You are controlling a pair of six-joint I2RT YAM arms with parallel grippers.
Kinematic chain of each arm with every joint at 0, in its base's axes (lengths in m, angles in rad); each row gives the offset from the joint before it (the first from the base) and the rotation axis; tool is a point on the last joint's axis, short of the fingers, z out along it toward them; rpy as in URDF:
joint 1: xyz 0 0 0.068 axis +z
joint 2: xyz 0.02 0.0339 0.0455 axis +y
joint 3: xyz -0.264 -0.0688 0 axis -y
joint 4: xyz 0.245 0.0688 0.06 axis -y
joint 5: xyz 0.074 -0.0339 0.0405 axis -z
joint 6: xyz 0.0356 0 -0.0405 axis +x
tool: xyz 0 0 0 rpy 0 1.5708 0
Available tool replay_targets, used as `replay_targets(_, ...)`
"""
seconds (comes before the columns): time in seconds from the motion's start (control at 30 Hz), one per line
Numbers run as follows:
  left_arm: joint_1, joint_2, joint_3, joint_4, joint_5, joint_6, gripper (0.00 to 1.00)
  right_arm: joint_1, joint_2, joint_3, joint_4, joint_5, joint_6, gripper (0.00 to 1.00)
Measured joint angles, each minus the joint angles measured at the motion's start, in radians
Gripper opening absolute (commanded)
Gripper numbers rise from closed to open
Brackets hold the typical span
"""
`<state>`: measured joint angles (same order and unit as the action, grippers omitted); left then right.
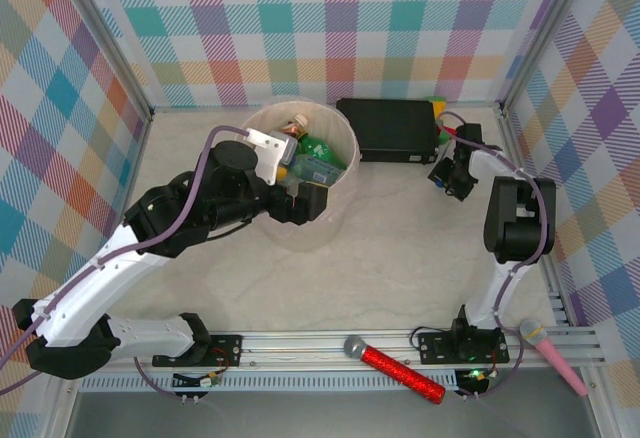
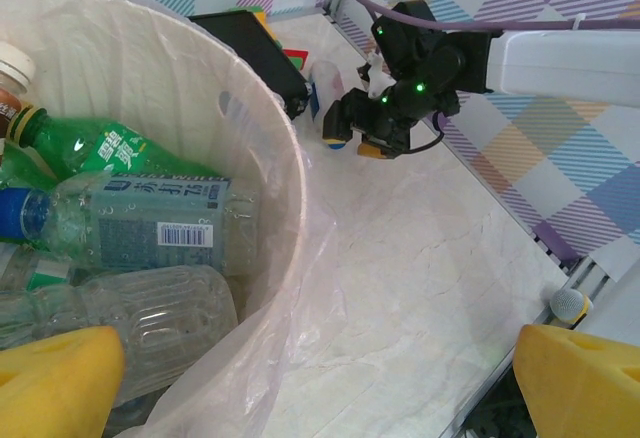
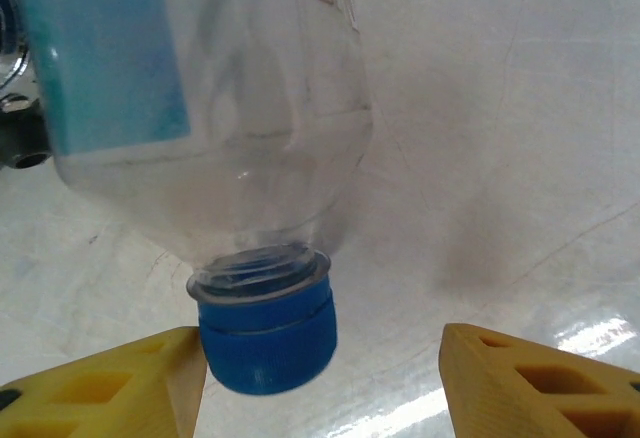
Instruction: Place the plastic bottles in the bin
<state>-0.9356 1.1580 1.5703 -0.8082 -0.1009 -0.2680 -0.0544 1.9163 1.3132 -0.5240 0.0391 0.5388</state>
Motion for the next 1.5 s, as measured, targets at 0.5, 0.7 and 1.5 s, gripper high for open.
replay_targets(0.5,0.0,-0.003,-0.001,-0.001,-0.023,0.001,0.99,0.0,0.095,0.09,0.017,-0.007,-0.03,0.33)
replay_targets(0.7,0.0,-0.003,-0.001,-0.001,-0.023,0.0,1.0,-0.001,0.085,0.08,0.03,-0.005,-0.029,0.23)
replay_targets(1.5,0.0,-0.182,-0.058,-0.063,-0.235,-0.027,1.0,0.011,-0.387,-0.127,0.034,-0.006,0.004,0.23)
